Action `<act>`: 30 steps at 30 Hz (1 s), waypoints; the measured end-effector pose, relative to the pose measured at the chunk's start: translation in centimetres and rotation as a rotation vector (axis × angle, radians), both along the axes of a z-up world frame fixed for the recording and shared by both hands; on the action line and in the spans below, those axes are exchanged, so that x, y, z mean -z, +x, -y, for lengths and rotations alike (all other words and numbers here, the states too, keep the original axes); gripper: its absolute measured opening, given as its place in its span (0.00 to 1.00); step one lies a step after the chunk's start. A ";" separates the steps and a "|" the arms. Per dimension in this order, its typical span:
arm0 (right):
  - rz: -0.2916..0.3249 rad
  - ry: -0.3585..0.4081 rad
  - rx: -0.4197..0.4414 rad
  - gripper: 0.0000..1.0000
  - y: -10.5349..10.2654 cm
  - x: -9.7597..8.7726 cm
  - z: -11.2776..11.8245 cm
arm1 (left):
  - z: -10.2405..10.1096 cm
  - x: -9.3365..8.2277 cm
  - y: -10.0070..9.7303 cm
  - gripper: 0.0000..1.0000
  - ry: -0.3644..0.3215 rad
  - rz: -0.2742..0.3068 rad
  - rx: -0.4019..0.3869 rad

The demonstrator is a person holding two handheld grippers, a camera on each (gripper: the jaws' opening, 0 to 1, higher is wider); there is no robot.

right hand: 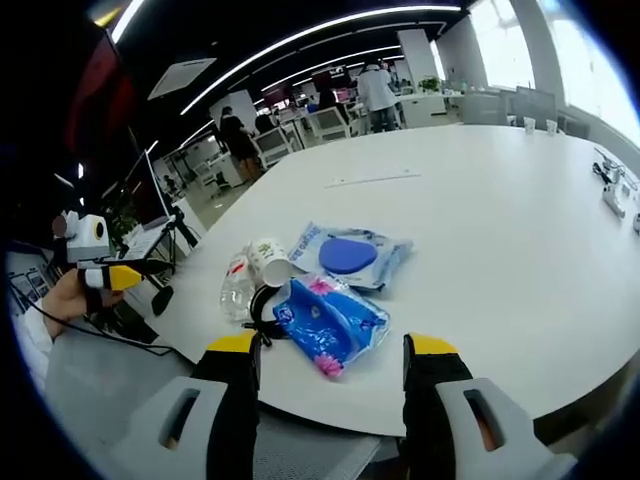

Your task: Arrange the tabletop items into an orderly group along one side of the table until the central work area is clear of visible clutter.

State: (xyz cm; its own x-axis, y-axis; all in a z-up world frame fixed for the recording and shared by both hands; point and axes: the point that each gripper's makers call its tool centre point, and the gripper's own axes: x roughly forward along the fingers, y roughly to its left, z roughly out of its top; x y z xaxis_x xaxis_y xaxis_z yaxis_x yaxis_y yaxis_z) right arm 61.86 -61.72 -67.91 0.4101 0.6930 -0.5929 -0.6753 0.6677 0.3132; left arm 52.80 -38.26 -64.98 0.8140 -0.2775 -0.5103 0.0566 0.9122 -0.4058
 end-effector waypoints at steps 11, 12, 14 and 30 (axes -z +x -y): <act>-0.001 0.000 -0.017 0.55 -0.4 -0.1 -0.3 | -0.1 0.3 0.0 0.78 0.003 -0.010 -0.003; -0.001 -0.001 -0.017 0.55 -0.4 -0.1 -0.4 | 0.0 0.3 -0.1 0.78 0.004 -0.011 -0.002; 0.001 -0.004 -0.021 0.55 -0.4 -0.1 -0.4 | 0.0 0.4 -0.1 0.78 0.007 -0.016 -0.002; -0.001 0.018 -0.087 0.54 -1.3 -0.1 -1.5 | -0.6 1.5 -0.5 0.79 0.062 -0.061 -0.003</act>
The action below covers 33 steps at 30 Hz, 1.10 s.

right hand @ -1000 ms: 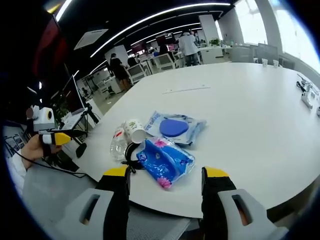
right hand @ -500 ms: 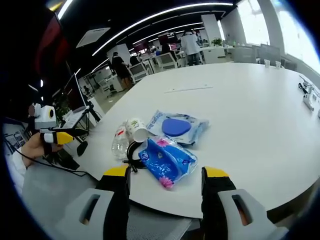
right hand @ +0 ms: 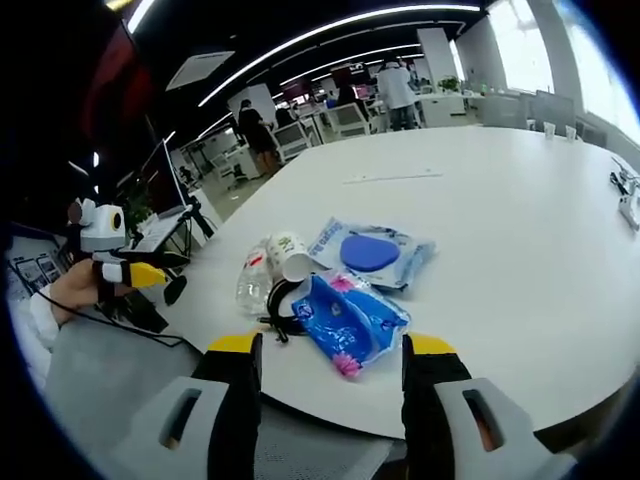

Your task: Arrange the tabletop items into an orderly group along one side of the table until the central work area is clear of visible clutter.

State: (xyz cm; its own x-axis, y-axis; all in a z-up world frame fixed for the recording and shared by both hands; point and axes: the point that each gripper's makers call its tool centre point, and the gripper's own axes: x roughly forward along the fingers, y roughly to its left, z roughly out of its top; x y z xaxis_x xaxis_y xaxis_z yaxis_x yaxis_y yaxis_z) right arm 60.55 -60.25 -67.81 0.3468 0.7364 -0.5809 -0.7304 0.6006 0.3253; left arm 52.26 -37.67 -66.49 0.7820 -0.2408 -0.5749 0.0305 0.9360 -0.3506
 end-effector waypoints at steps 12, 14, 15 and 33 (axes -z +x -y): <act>-0.013 -0.006 -0.065 0.53 -1.0 0.3 -1.0 | -1.1 0.4 -0.2 0.78 -0.006 -0.011 -0.037; -0.007 -0.009 -0.081 0.52 -1.3 0.1 -1.2 | -1.4 0.3 -0.1 0.78 -0.032 -0.004 -0.057; -0.001 -0.017 -0.094 0.52 -1.4 0.1 -1.3 | -1.5 0.3 -0.1 0.78 -0.034 -0.004 -0.061; -0.002 -0.058 -0.103 0.52 -1.2 0.8 -1.1 | -2.4 0.2 -0.3 0.77 -0.096 0.006 -0.132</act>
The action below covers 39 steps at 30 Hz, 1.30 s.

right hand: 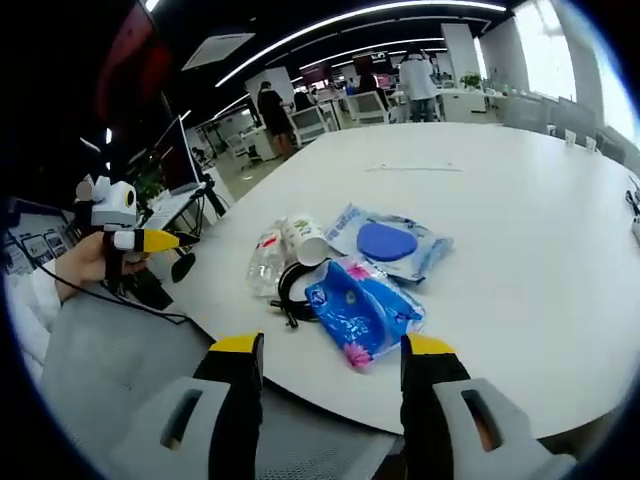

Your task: Arrange the tabletop items into an orderly group along one side of the table until the central work area is clear of visible clutter.

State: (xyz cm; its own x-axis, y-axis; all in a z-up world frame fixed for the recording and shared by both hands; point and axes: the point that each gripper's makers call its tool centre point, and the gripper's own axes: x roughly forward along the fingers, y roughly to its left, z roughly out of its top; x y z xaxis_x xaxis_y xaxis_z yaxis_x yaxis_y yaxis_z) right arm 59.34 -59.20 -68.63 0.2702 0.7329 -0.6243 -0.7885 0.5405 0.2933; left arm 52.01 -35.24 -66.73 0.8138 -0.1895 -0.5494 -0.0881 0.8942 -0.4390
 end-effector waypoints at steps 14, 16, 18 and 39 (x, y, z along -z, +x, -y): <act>-0.023 0.022 0.044 0.52 0.1 -0.2 0.3 | 0.5 1.0 -0.4 0.76 -0.051 -0.054 -0.010; -0.029 0.026 0.042 0.52 0.1 -0.1 0.3 | 0.8 0.5 -0.1 0.76 -0.104 -0.042 -0.040; -0.023 0.020 0.031 0.52 0.2 0.0 0.2 | 0.6 0.4 0.3 0.76 -0.114 -0.044 -0.058; -0.051 0.068 0.096 0.52 0.1 0.4 1.3 | 0.7 1.2 4.6 0.76 -0.049 -0.142 -0.037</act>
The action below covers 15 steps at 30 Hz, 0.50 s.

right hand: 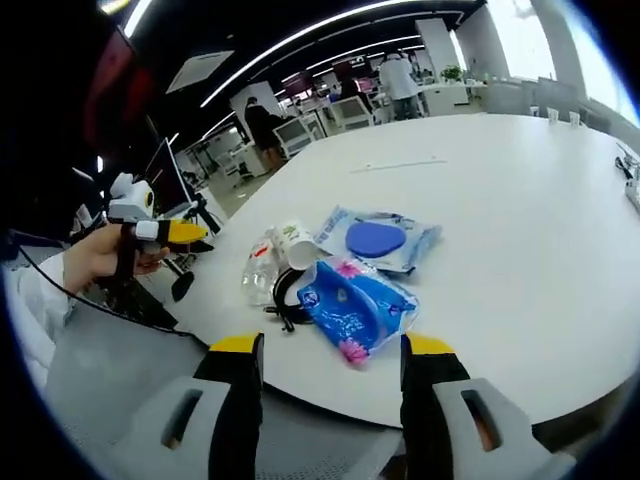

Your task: Arrange the tabletop items into an orderly group along one side of the table until the central work area is clear of visible clutter.

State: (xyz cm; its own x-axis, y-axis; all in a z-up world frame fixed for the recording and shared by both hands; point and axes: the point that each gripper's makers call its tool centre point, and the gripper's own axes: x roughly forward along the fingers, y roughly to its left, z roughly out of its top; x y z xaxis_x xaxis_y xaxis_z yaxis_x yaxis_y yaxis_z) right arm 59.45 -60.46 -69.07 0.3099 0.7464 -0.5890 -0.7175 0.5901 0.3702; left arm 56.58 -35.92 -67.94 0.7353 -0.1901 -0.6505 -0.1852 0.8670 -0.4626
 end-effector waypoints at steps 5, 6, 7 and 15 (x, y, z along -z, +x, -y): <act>0.000 -0.003 0.029 0.52 0.4 0.0 0.4 | -0.2 1.1 0.8 0.76 0.001 -0.035 0.000; 0.000 -0.004 0.031 0.52 0.4 0.0 0.5 | -0.2 1.5 1.0 0.76 -0.007 -0.049 -0.011; 0.000 -0.007 0.034 0.52 0.4 0.0 0.5 | -0.2 1.7 1.0 0.76 -0.012 -0.056 -0.014; -0.013 -0.013 0.059 0.52 0.3 0.1 1.0 | 0.0 4.1 1.5 0.76 -0.036 -0.115 -0.042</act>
State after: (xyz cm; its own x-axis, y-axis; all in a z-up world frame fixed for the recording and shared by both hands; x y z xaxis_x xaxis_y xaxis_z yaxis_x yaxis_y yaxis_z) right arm 59.75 -61.41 -69.14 0.3455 0.7192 -0.6028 -0.6765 0.6361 0.3711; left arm 58.05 -35.88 -72.07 0.6639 -0.1859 -0.7243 -0.2745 0.8404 -0.4672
